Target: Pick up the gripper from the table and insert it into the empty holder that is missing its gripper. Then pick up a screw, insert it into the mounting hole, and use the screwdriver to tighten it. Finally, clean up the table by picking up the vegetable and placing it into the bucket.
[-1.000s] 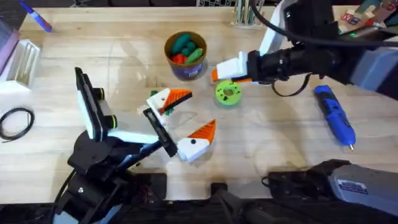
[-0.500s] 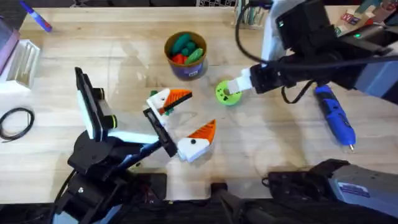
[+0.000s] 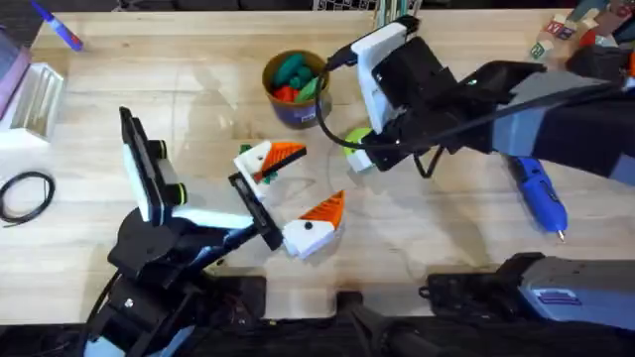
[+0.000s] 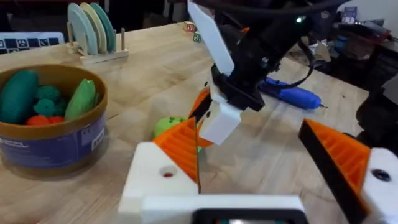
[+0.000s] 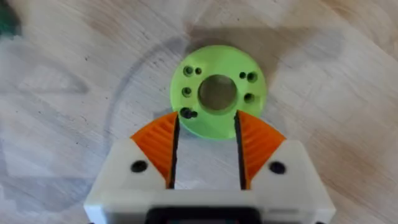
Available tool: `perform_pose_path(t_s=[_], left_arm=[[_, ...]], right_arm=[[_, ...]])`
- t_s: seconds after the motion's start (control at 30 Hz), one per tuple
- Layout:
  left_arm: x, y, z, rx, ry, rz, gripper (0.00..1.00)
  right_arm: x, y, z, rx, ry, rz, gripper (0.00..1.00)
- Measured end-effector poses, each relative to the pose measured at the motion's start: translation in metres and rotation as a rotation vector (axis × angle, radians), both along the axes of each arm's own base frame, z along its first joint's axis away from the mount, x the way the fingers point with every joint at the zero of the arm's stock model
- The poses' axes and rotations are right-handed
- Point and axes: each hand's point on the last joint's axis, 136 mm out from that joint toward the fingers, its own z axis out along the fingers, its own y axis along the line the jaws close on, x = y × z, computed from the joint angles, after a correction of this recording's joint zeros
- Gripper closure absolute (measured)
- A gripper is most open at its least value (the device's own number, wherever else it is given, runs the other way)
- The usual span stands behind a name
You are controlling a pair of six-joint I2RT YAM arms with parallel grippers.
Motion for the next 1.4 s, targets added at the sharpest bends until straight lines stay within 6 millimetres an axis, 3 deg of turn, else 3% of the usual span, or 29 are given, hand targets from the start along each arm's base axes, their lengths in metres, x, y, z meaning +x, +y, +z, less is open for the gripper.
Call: perform_pose_path(t_s=[0.33, 0.93, 1.13, 1.23, 1.4], left_arm=[[0.000, 0.000, 0.000, 0.000, 0.000, 0.000, 0.014], [0.000, 0.000, 0.000, 0.000, 0.000, 0.000, 0.014], [0.000, 0.000, 0.000, 0.000, 0.000, 0.000, 0.014], [0.000, 0.000, 0.000, 0.000, 0.000, 0.000, 0.013], [0.000, 0.000, 0.000, 0.000, 0.000, 0.000, 0.013]], right_arm=[[0.003, 0.006, -0.007, 0.007, 0.003, 0.009, 0.695], [-0.002, 0.017, -0.006, 0.063, 0.030, 0.035, 0.794], [-0.002, 0.018, -0.009, 0.063, 0.039, 0.037, 0.891], [-0.001, 0.019, -0.008, 0.065, 0.035, 0.039, 0.986], [-0.001, 0.018, -0.008, 0.061, 0.034, 0.038, 0.993]])
